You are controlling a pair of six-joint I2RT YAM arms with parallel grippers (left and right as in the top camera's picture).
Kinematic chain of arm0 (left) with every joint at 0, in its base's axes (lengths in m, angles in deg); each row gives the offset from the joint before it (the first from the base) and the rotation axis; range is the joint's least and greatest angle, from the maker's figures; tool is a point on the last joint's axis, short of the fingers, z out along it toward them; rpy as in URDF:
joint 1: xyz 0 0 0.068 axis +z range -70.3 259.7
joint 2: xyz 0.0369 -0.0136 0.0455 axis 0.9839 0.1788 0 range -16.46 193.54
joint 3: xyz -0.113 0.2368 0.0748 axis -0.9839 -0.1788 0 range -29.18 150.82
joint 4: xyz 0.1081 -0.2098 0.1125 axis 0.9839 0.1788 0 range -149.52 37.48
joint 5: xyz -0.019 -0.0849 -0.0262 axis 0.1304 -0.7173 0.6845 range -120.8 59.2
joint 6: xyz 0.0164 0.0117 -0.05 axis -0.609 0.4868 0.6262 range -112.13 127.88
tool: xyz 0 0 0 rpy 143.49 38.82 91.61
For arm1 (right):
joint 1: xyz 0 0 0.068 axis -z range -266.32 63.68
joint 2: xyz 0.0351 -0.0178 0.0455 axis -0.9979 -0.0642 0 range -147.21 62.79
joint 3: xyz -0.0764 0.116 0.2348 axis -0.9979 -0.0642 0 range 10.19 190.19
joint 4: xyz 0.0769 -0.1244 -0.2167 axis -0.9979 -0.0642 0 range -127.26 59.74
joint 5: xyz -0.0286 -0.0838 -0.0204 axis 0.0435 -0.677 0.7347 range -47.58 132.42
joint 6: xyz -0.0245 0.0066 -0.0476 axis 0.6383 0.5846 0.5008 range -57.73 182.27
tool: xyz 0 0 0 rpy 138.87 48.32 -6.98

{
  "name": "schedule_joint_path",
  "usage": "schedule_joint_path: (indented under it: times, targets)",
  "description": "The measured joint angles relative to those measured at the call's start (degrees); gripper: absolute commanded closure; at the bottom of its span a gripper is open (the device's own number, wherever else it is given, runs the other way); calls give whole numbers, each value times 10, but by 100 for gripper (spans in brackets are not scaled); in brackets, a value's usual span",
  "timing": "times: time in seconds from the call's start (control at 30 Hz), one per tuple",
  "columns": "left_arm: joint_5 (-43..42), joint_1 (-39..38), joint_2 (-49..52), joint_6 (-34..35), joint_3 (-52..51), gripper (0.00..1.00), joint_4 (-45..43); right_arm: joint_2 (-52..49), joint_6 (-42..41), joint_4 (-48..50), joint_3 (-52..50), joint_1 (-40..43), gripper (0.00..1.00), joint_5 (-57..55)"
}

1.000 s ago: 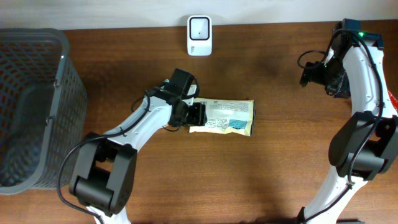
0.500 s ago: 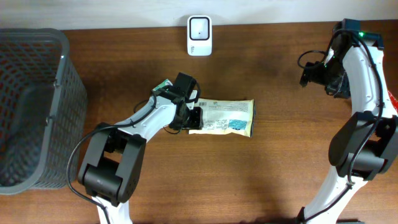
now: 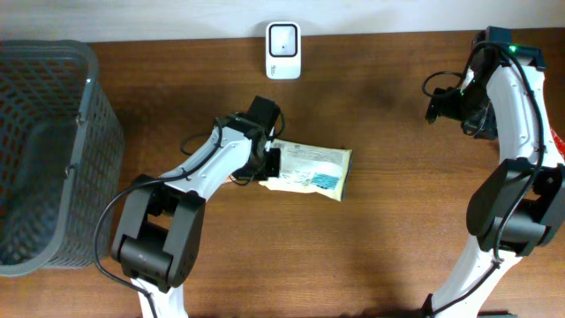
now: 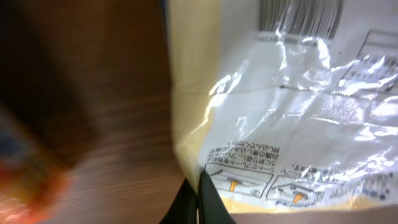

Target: Scan the item barcode

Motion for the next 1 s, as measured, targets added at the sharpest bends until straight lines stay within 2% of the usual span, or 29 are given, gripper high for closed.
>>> schedule_joint_path:
  times: [0.13, 0.3, 0.37, 0.4, 0.43, 0.47, 0.53, 0.63, 0.7, 0.8, 0.87, 1.0]
  targets:
    - [72, 0, -26, 0, 12, 100, 16, 0, 0, 0, 0, 0, 2, 0]
    - [110, 0, -64, 0, 20, 100, 17, 0, 0, 0, 0, 0, 1, 0]
    - [115, 0, -66, 0, 21, 90, 17, 0, 0, 0, 0, 0, 2, 0]
    - [116, 0, -66, -2, 21, 80, 17, 0, 0, 0, 0, 0, 1, 0]
    - [116, 0, -66, 0, 21, 64, 17, 0, 0, 0, 0, 0, 1, 0]
    - [116, 0, -66, -1, 21, 55, 17, 0, 0, 0, 0, 0, 1, 0]
    - [116, 0, -66, -4, 20, 50, 17, 0, 0, 0, 0, 0, 1, 0]
    - [120, 0, -66, -4, 20, 56, 17, 0, 0, 0, 0, 0, 1, 0]
    - [120, 0, -66, -5, 20, 71, 17, 0, 0, 0, 0, 0, 1, 0]
    - [106, 0, -66, -5, 24, 86, 17, 0, 0, 0, 0, 0, 2, 0]
    - [63, 0, -66, -8, 33, 94, -5, 0, 0, 0, 0, 0, 1, 0]
    - [-25, -12, -65, -3, 39, 98, -49, 0, 0, 0, 0, 0, 1, 0]
